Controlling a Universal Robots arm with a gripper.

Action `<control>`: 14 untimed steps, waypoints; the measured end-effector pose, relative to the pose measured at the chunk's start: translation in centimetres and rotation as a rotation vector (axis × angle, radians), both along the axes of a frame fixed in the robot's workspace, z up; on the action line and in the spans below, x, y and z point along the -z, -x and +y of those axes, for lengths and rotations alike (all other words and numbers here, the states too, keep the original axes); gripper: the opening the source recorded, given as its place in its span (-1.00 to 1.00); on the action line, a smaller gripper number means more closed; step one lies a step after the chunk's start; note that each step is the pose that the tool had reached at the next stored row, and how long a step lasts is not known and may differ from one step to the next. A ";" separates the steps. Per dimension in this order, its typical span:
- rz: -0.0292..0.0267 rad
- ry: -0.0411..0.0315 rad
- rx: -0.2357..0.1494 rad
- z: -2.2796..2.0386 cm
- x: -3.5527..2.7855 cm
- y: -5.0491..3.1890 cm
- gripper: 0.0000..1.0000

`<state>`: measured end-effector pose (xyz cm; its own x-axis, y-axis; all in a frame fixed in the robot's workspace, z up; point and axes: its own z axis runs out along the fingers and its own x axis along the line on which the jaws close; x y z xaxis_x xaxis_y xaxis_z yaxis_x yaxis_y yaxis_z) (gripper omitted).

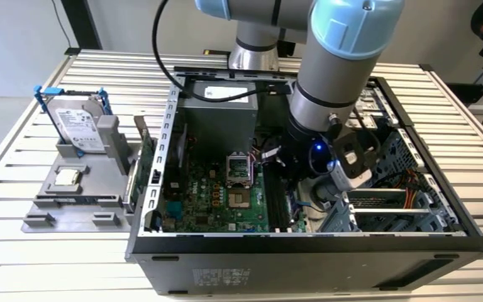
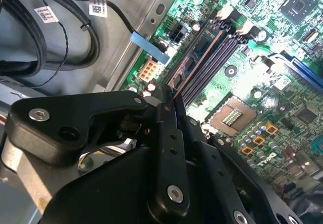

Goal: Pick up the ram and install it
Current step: 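Insert the ram into the slot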

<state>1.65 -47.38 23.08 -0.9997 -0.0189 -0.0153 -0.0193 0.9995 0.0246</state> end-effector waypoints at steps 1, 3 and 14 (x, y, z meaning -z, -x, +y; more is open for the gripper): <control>0.0000 0.0001 0.000 -0.05 0.06 0.01 -1.00; 0.0000 0.0001 -0.001 -0.13 0.19 0.02 -1.00; -0.0031 0.0038 0.000 -0.25 0.81 0.16 -1.00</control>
<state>1.50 -47.63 22.27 -0.9997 -0.0190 -0.0183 -0.0194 0.9996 0.0207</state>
